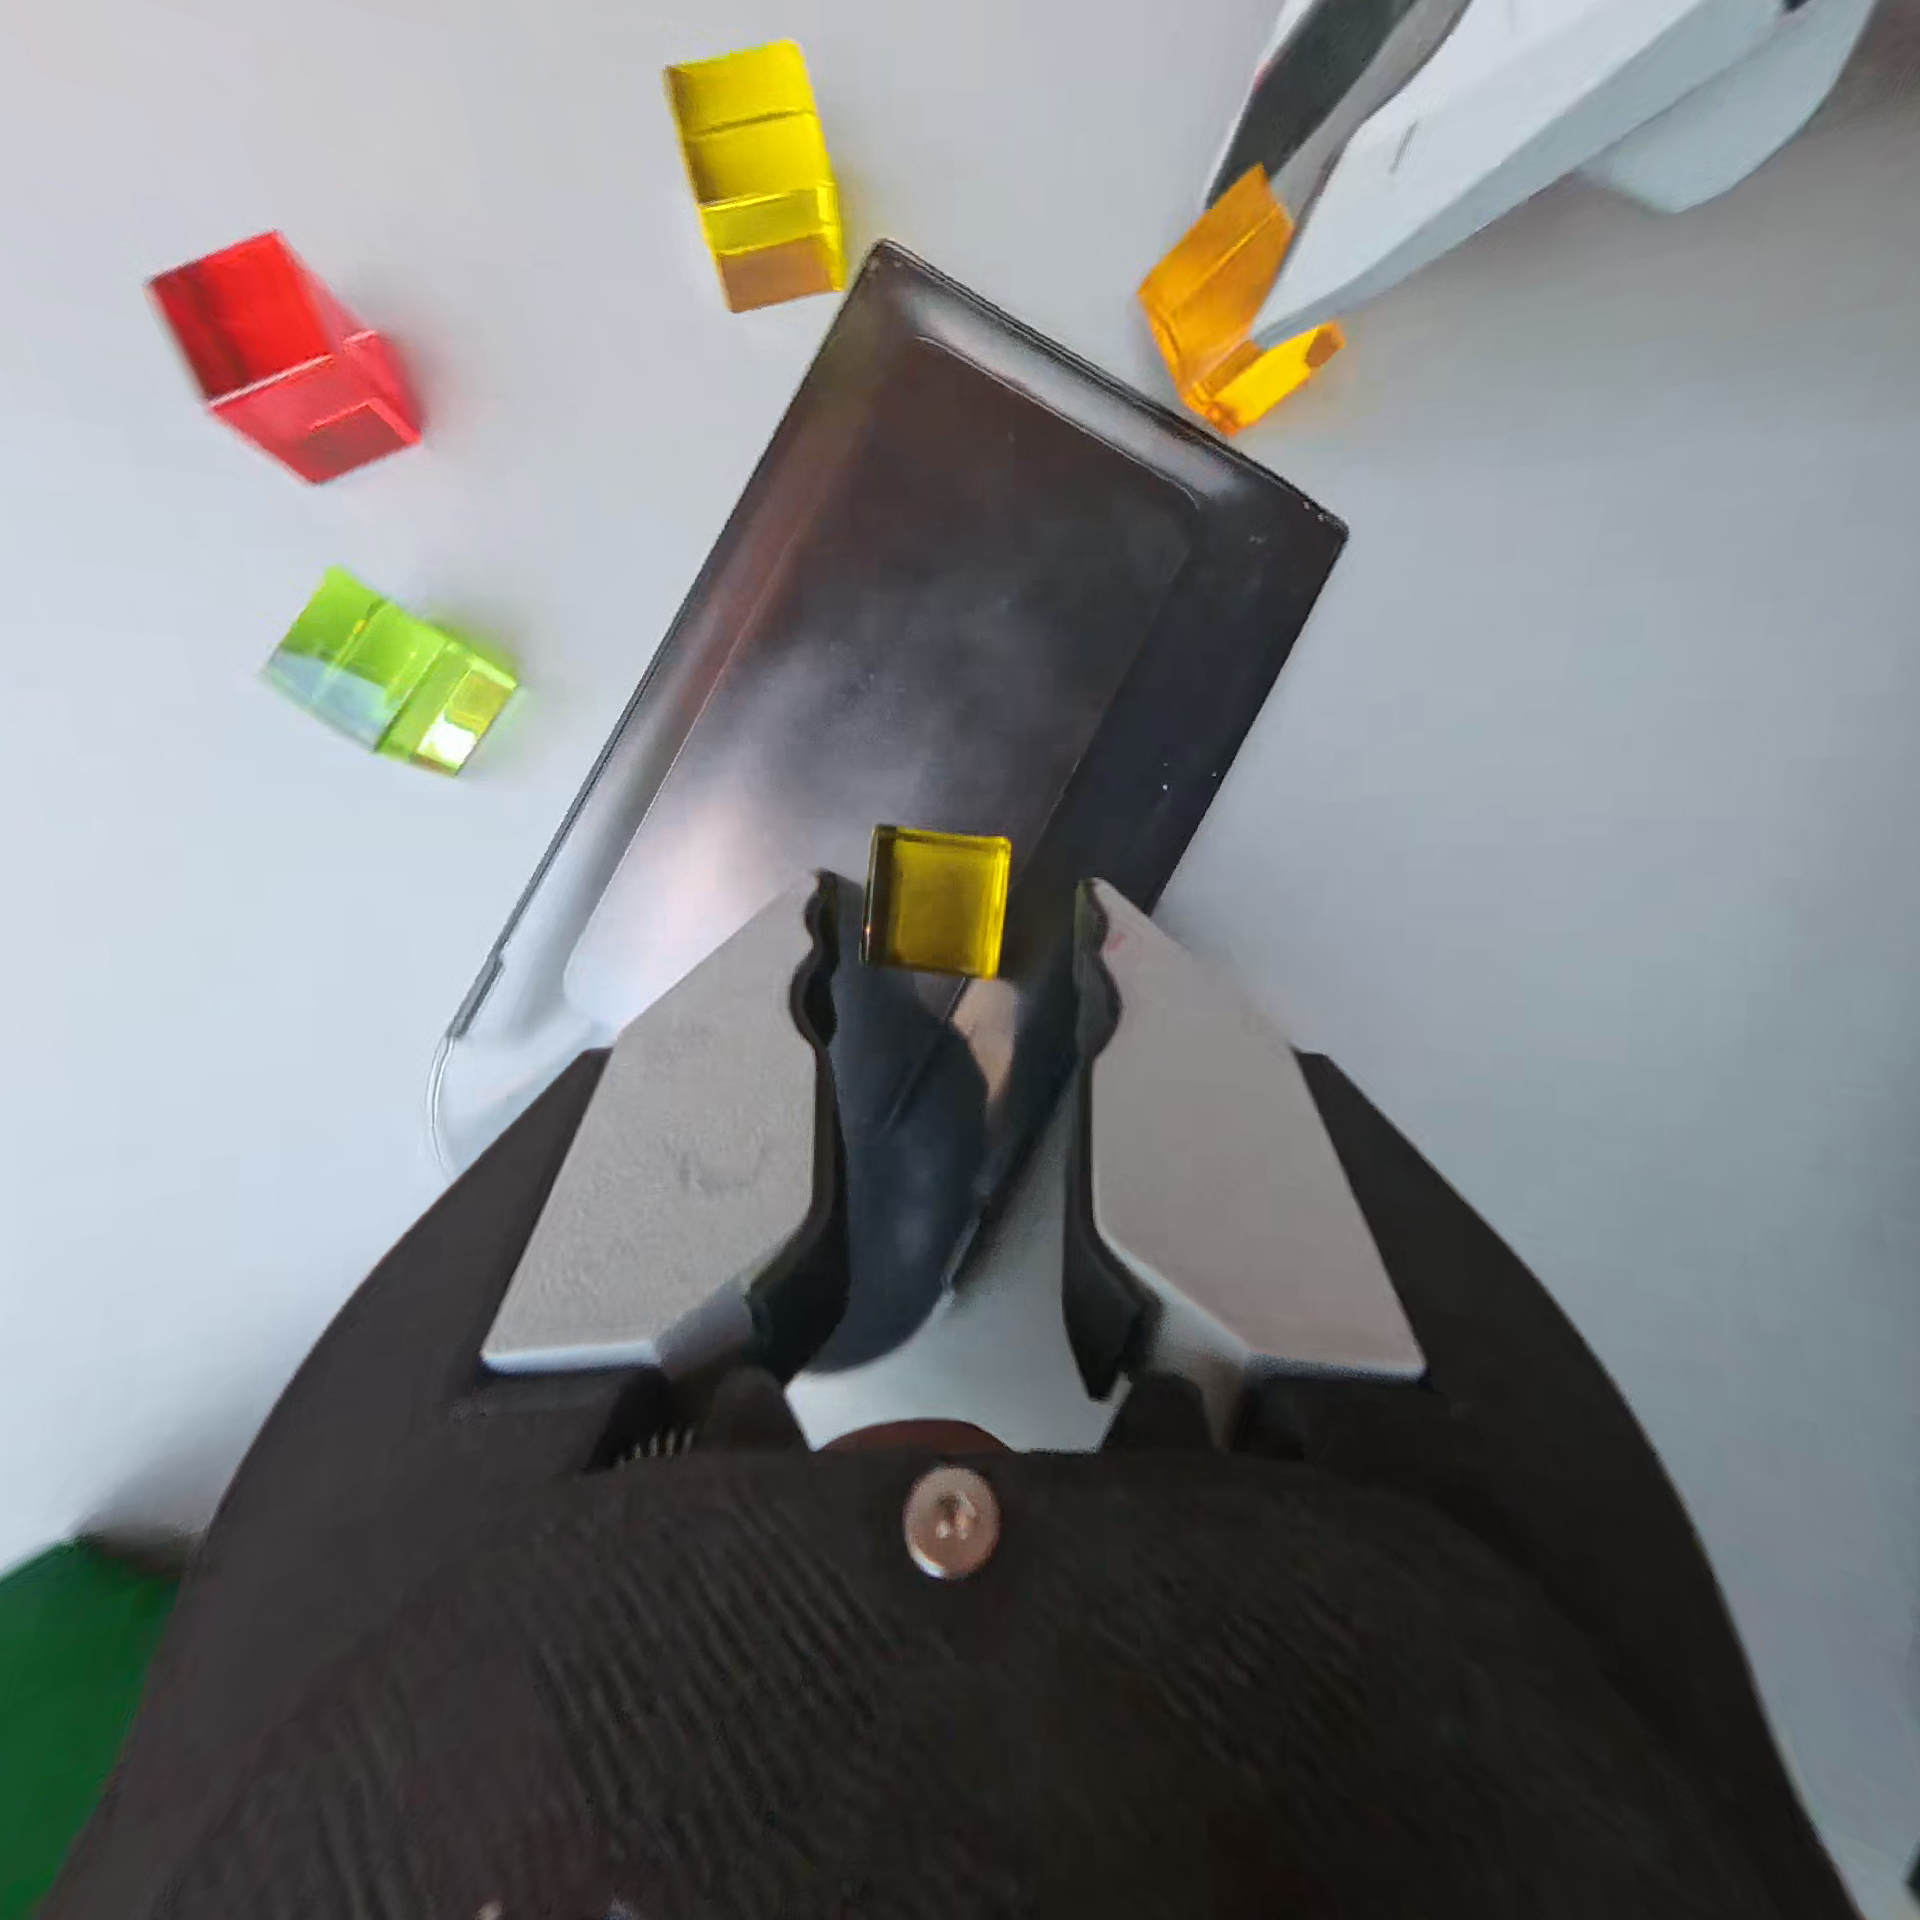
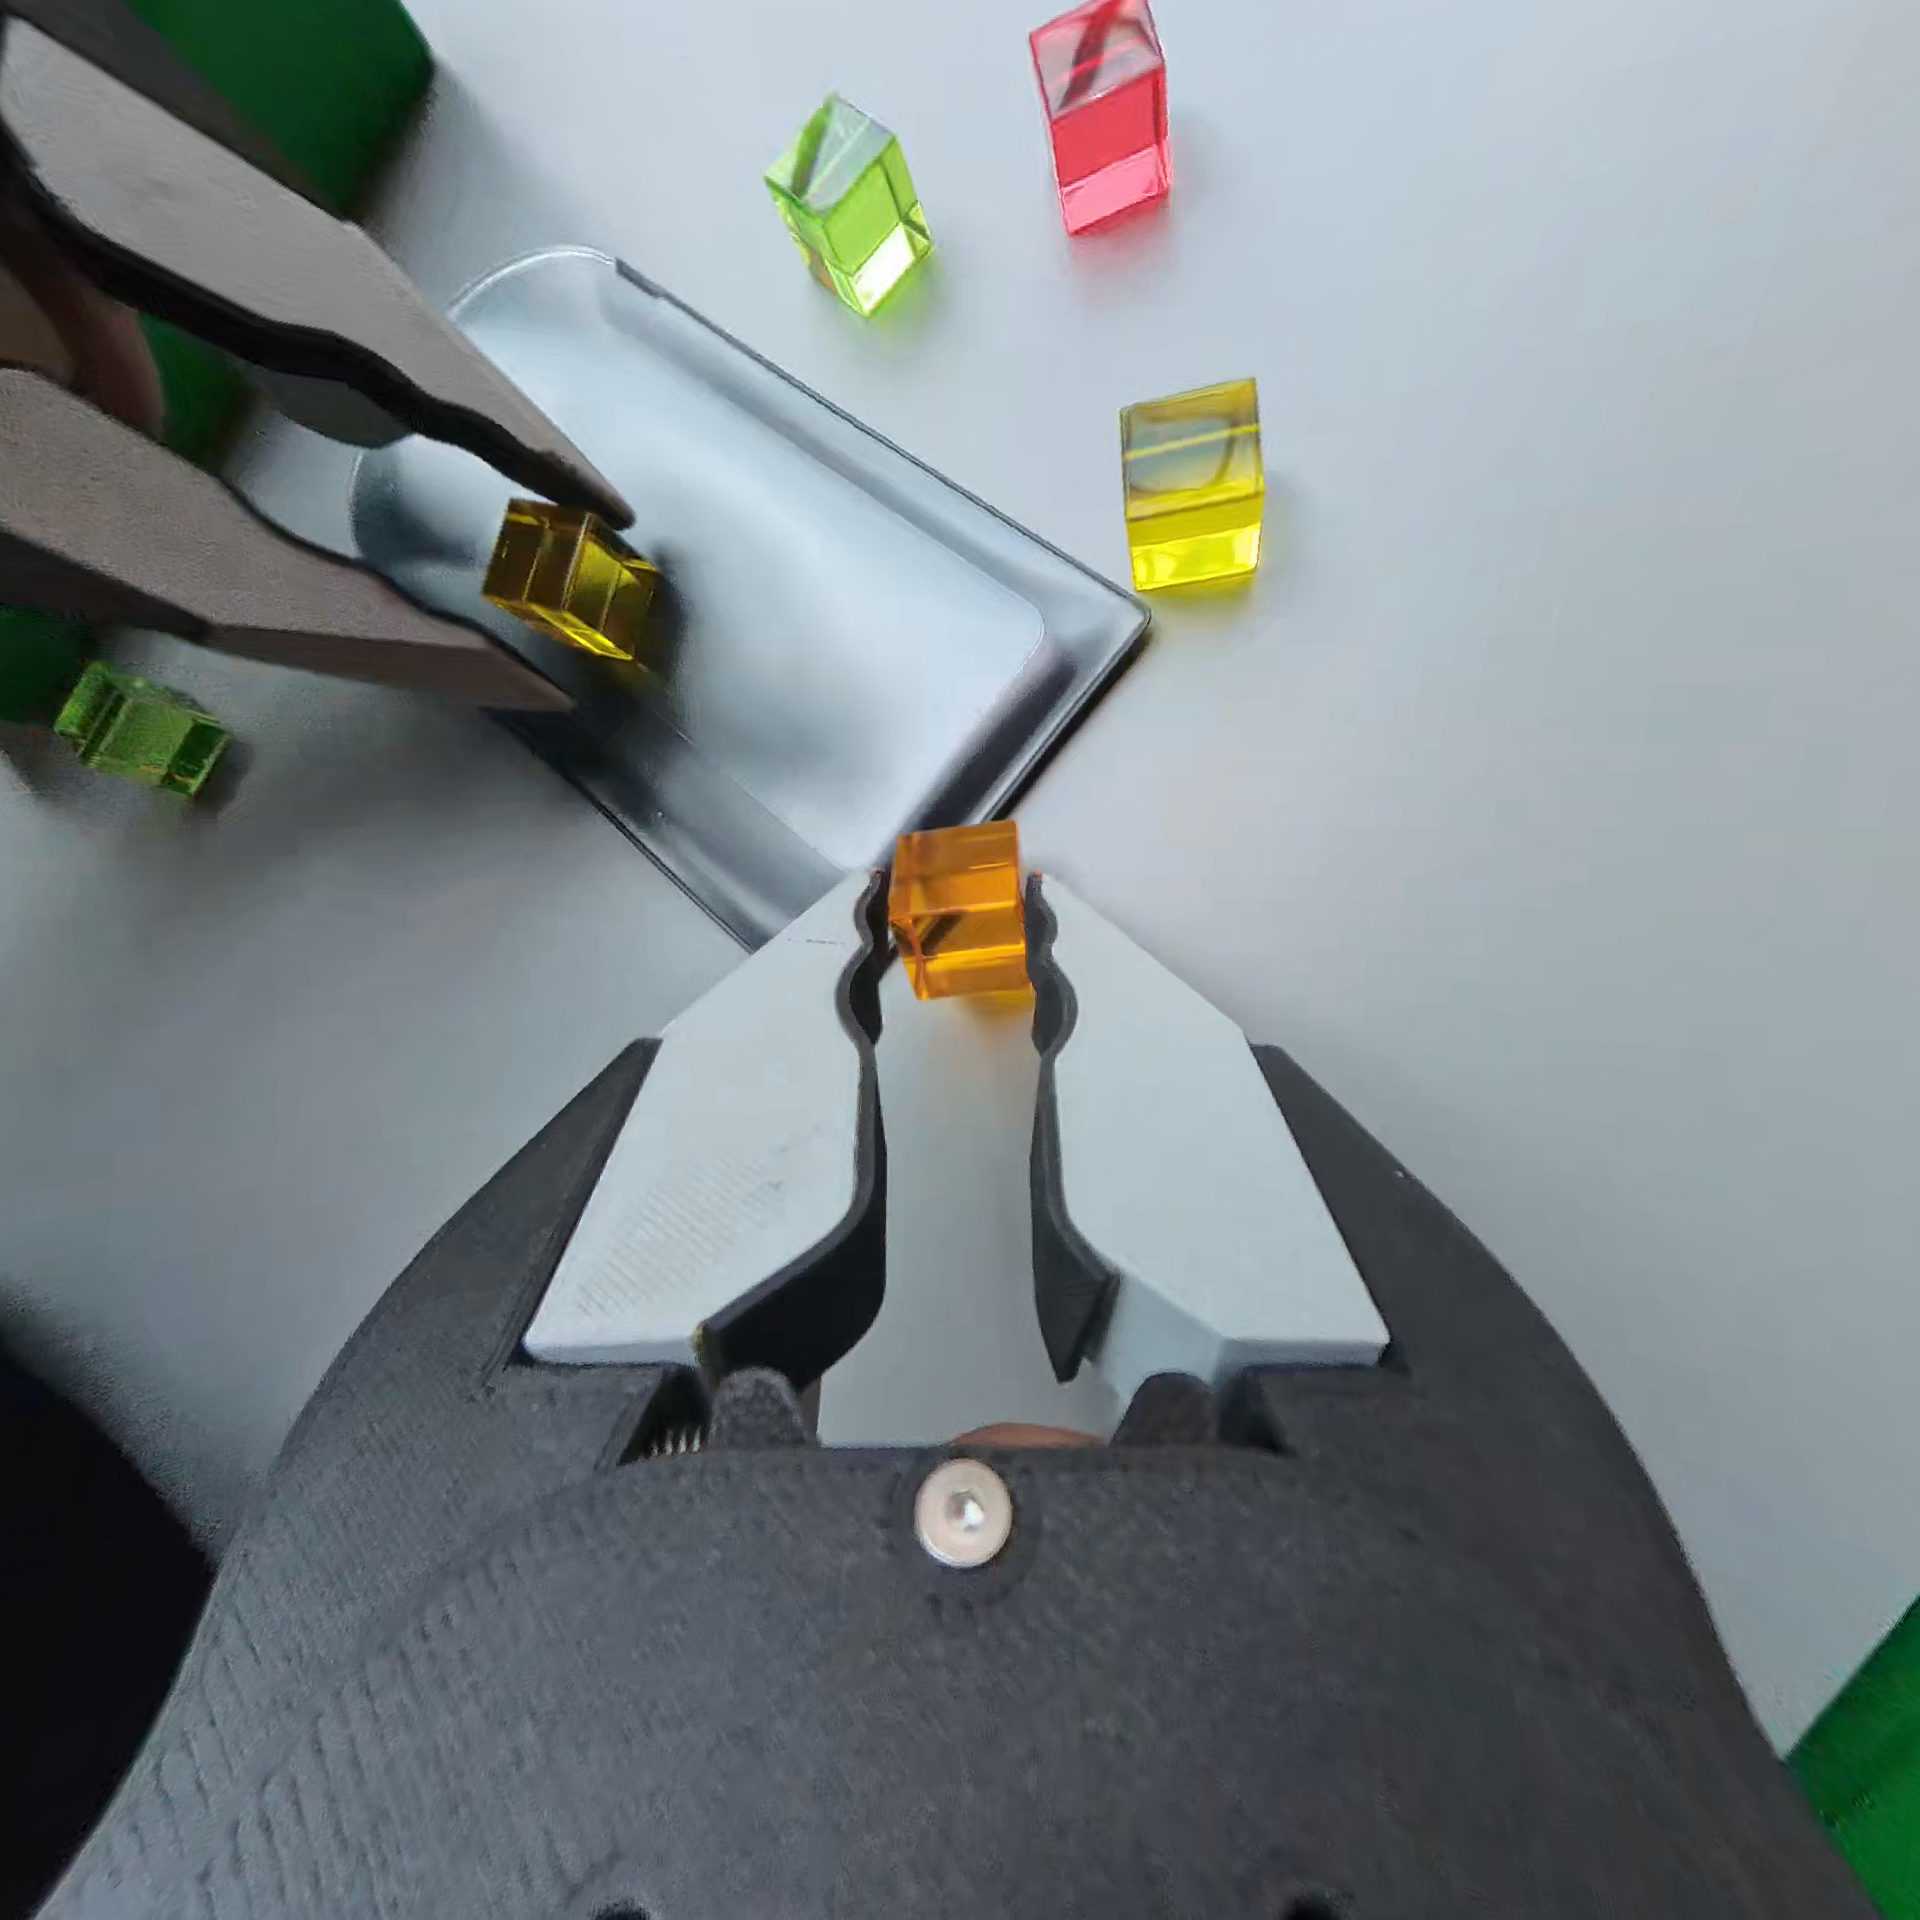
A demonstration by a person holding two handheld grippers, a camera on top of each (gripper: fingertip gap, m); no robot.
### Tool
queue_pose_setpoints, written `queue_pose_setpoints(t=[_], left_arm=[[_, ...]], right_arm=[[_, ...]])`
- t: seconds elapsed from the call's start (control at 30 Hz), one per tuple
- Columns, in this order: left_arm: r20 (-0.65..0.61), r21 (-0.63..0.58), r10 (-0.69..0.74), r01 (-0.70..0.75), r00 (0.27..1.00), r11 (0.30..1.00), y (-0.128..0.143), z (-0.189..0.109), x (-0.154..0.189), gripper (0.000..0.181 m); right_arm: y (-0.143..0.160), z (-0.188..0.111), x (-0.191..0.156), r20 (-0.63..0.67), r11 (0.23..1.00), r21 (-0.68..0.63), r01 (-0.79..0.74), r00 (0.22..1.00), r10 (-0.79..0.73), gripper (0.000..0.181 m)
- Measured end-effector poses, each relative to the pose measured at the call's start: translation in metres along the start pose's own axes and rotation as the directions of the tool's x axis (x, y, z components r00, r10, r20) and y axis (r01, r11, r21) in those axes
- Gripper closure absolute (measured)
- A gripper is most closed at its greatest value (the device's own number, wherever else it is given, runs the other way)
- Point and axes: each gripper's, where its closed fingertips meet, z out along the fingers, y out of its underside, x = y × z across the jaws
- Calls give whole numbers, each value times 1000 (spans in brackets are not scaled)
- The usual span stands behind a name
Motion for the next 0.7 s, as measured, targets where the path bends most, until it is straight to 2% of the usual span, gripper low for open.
queue_pose_setpoints(t=[0.1,0.2,0.47,0.57,0.63,0.7], left_arm=[[-42,-39,108,-110,993,993,-3,10,1,156],[-93,-51,196,-202,976,978,-11,15,3,156],[-171,-52,355,-369,919,928,-22,22,0,156],[-185,-49,354,-368,917,928,-22,22,1,153],[-161,-53,361,-373,919,926,-21,21,-2,144],[-140,-59,359,-370,923,927,-19,20,-5,145]], right_arm=[[10,-3,-1,1,999,18,26,1000,-26,158],[15,-7,-2,-8,995,1,96,995,-96,161],[23,-8,-1,-12,978,-56,199,980,-200,143],[29,2,-4,22,958,-111,264,965,-263,155],[27,3,-4,22,951,-116,287,958,-286,157],[20,0,-8,35,948,-99,302,953,-300,158]])
